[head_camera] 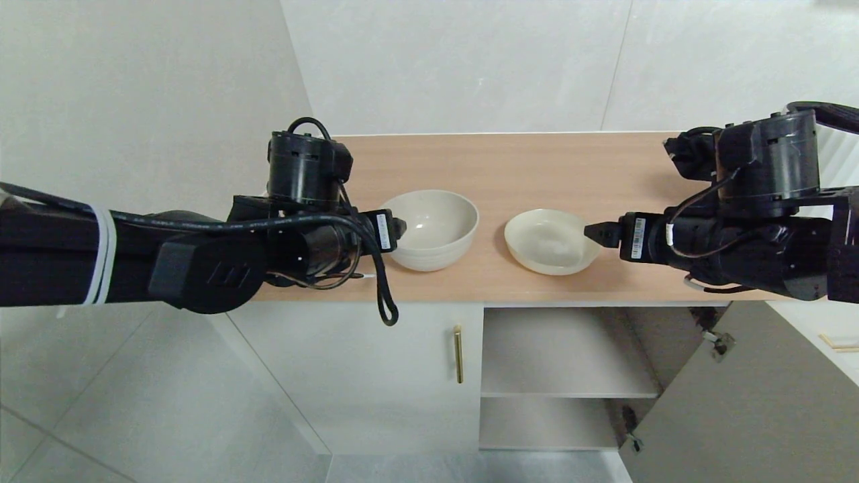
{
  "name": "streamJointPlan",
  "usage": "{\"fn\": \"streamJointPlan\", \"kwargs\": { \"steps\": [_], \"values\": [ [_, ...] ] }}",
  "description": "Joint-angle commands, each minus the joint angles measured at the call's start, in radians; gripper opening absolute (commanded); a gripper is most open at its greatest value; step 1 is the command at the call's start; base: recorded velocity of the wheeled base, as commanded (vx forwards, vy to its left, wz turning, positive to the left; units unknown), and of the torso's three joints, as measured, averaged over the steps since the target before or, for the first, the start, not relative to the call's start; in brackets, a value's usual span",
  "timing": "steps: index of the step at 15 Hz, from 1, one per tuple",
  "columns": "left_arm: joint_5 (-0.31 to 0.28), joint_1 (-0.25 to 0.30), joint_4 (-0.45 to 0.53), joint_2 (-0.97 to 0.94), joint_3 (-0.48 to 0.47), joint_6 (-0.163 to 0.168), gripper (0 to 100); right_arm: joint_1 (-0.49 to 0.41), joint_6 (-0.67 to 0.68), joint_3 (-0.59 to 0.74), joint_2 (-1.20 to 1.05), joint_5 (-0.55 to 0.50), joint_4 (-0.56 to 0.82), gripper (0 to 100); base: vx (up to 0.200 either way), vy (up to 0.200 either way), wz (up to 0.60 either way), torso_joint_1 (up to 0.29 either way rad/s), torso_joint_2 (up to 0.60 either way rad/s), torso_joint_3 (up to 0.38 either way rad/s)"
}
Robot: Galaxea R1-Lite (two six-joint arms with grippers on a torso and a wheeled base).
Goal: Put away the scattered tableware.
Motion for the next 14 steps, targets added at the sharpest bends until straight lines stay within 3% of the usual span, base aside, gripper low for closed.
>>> {"fn": "streamJointPlan", "kwargs": {
  "steps": [1, 3, 5, 6, 8, 12, 14],
  "values": [
    [-0.001, -0.007, -0.001, 0.003, 0.0, -0.003, 0, 0.002, -0.001, 0.0, -0.011, 0.0, 0.0, 100, 0.0, 0.0, 0.0, 0.0, 0.0, 0.0],
    [0.001, -0.008, -0.001, -0.004, 0.003, -0.007, 0, 0.0, -0.001, 0.0, -0.011, -0.001, 0.0, 100, 0.0, 0.0, 0.0, 0.0, 0.0, 0.0],
    [-0.002, -0.01, -0.001, -0.046, 0.011, -0.056, 0, 0.002, -0.003, 0.0, -0.009, -0.004, 0.0, 100, 0.0, 0.0, 0.0, 0.0, 0.0, 0.0],
    [-0.01, -0.011, -0.001, -0.083, 0.034, -0.065, 0, 0.002, -0.003, 0.0, -0.006, -0.004, 0.0, 100, 0.0, 0.0, 0.0, 0.0, 0.0, 0.0],
    [-0.044, -0.017, -0.002, -0.141, 0.079, -0.064, 0, 0.002, -0.003, -0.005, 0.006, -0.004, 0.0, 100, 0.0, 0.0, 0.0, 0.0, 0.0, 0.0],
    [-0.188, -0.02, -0.007, -0.236, 0.151, -0.064, 0, 0.0, -0.001, -0.028, 0.097, -0.063, -0.039, 100, 0.0, 0.0, 0.0, 0.0, 0.0, 0.0],
    [-0.198, -0.02, -0.007, -0.239, 0.155, -0.062, 0, 0.0, -0.001, -0.029, 0.12, -0.07, -0.052, 100, 0.0, 0.0, 0.0, 0.0, 0.0, 0.0]
  ]
}}
